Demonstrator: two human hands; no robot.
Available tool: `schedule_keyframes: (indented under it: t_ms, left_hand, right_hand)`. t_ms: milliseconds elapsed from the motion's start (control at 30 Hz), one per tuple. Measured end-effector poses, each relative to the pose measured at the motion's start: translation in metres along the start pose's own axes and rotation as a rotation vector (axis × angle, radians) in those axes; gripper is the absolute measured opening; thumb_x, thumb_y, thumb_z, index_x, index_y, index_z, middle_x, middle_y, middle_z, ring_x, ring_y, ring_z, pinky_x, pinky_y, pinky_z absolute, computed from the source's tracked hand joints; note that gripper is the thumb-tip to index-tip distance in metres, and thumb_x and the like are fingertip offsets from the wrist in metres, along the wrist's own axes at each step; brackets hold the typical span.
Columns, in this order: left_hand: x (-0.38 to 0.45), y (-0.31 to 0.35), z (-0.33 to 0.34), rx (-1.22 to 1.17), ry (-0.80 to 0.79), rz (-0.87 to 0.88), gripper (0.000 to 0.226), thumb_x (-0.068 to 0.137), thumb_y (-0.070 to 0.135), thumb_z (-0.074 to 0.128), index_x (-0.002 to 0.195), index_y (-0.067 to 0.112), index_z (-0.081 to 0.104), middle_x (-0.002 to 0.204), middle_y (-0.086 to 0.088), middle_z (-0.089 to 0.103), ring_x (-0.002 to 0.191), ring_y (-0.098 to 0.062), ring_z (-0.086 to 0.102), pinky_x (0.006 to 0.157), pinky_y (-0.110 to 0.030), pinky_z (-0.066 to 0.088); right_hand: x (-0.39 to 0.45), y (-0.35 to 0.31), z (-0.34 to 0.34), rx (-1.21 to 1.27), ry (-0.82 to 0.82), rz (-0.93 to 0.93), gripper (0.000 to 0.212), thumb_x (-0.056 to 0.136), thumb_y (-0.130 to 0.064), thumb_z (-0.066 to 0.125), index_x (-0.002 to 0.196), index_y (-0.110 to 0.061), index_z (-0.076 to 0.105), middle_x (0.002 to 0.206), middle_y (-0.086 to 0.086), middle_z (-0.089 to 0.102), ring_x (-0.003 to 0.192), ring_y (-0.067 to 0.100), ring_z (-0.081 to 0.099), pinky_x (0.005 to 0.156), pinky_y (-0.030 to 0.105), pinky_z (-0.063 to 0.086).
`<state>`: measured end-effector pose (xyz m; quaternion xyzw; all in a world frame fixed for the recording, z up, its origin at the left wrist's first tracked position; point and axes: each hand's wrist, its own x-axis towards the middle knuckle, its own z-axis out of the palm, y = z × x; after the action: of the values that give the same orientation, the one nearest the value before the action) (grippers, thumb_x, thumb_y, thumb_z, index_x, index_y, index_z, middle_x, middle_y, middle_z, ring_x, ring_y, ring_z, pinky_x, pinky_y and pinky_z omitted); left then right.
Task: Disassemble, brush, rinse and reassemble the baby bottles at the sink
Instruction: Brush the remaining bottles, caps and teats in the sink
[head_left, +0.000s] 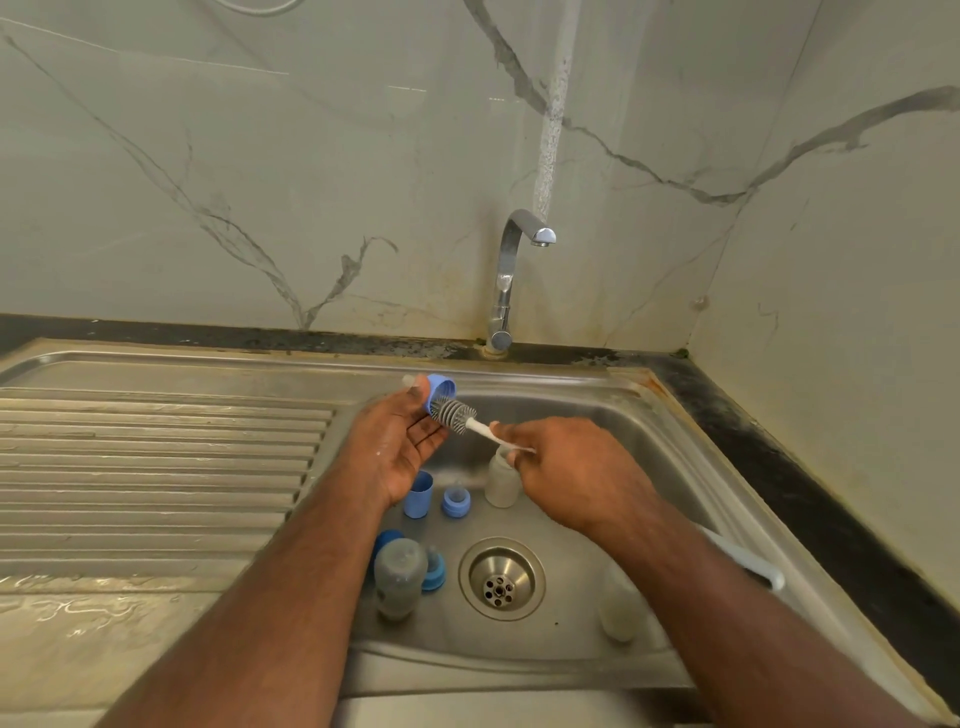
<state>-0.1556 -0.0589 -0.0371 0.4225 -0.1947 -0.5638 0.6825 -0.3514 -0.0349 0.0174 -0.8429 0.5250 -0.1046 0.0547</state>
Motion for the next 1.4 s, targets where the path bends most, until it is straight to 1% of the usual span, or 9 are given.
schedule_keyframes:
  t_ms: [167, 400, 533, 733, 867, 1000, 1067, 1200, 1400]
  left_hand:
    - [-0.002, -0.003, 0.002, 0.032, -0.018, 0.007, 0.032, 0.097, 0.019, 0.067, 0.123, 0.002, 0.062, 0.103, -0.018, 0.077, 0.098, -0.028, 0.076, 0.083, -0.037, 0.061]
    - [-0.001, -0.001, 0.000, 0.002, -0.021, -0.002, 0.033, 0.097, 0.020, 0.065, 0.124, 0.000, 0.061, 0.109, -0.022, 0.075, 0.098, -0.028, 0.075, 0.086, -0.039, 0.060]
    - [-0.002, -0.003, 0.001, 0.017, -0.028, 0.001, 0.031, 0.098, 0.017, 0.064, 0.124, 0.002, 0.061, 0.104, -0.018, 0.077, 0.096, -0.026, 0.076, 0.083, -0.037, 0.060]
    - [-0.001, 0.000, -0.001, -0.004, -0.036, -0.003, 0.036, 0.097, 0.018, 0.066, 0.126, -0.002, 0.060, 0.114, -0.023, 0.073, 0.108, -0.033, 0.072, 0.091, -0.042, 0.059]
    - [-0.002, -0.002, 0.001, -0.009, -0.046, -0.002, 0.034, 0.097, 0.017, 0.065, 0.126, -0.001, 0.060, 0.110, -0.022, 0.075, 0.106, -0.032, 0.073, 0.093, -0.042, 0.059]
    - [0.000, -0.001, -0.002, -0.003, -0.025, 0.015, 0.035, 0.098, 0.019, 0.064, 0.126, -0.002, 0.060, 0.117, -0.026, 0.071, 0.112, -0.036, 0.069, 0.091, -0.042, 0.059]
    - [0.000, 0.000, -0.003, -0.016, -0.026, 0.023, 0.034, 0.098, 0.020, 0.064, 0.125, -0.001, 0.061, 0.114, -0.024, 0.073, 0.107, -0.034, 0.072, 0.091, -0.042, 0.060]
    - [-0.001, -0.001, 0.000, -0.001, -0.044, 0.000, 0.035, 0.098, 0.018, 0.064, 0.128, 0.000, 0.059, 0.109, -0.020, 0.075, 0.102, -0.029, 0.075, 0.093, -0.042, 0.058]
    - [-0.003, 0.000, -0.001, -0.011, -0.031, 0.007, 0.034, 0.100, 0.021, 0.062, 0.126, 0.000, 0.060, 0.112, -0.022, 0.074, 0.104, -0.031, 0.073, 0.089, -0.041, 0.060]
  right_hand:
    - [0.002, 0.003, 0.004, -0.052, 0.038, 0.035, 0.047, 0.106, -0.035, 0.041, 0.152, -0.041, 0.035, 0.117, -0.003, 0.064, 0.087, 0.013, 0.058, 0.076, 0.032, 0.053]
    - [0.000, 0.006, 0.002, 0.204, 0.013, 0.030, 0.040, 0.102, -0.034, 0.052, 0.141, -0.043, 0.051, 0.104, -0.011, 0.070, 0.067, 0.005, 0.058, 0.061, 0.019, 0.045]
    - [0.002, 0.005, 0.003, 0.092, 0.026, 0.061, 0.043, 0.104, -0.033, 0.046, 0.147, -0.040, 0.044, 0.114, -0.003, 0.069, 0.081, 0.011, 0.061, 0.076, 0.027, 0.051]
    - [0.000, 0.007, 0.002, 0.397, -0.083, 0.071, 0.037, 0.101, -0.028, 0.056, 0.136, -0.039, 0.058, 0.078, -0.018, 0.061, 0.063, 0.002, 0.054, 0.058, 0.015, 0.041]
    - [0.004, 0.006, 0.008, 0.350, 0.002, 0.095, 0.040, 0.101, -0.030, 0.055, 0.140, -0.038, 0.055, 0.120, -0.014, 0.068, 0.086, 0.003, 0.060, 0.076, 0.017, 0.045]
    - [0.000, 0.000, 0.010, 0.467, -0.144, 0.080, 0.037, 0.103, -0.027, 0.053, 0.138, -0.038, 0.057, 0.077, -0.008, 0.063, 0.058, 0.007, 0.054, 0.051, 0.020, 0.045]
    - [-0.002, 0.004, 0.003, 0.534, -0.114, 0.088, 0.036, 0.102, -0.026, 0.055, 0.136, -0.037, 0.059, 0.072, -0.009, 0.061, 0.054, 0.006, 0.050, 0.050, 0.020, 0.044]
    - [0.004, 0.004, 0.009, 0.301, 0.023, 0.095, 0.040, 0.102, -0.032, 0.053, 0.141, -0.040, 0.053, 0.114, -0.010, 0.071, 0.084, 0.007, 0.063, 0.076, 0.023, 0.052]
    - [0.000, 0.011, 0.003, 0.604, -0.119, 0.129, 0.035, 0.102, -0.026, 0.055, 0.135, -0.037, 0.060, 0.069, 0.001, 0.061, 0.047, 0.009, 0.047, 0.043, 0.021, 0.042]
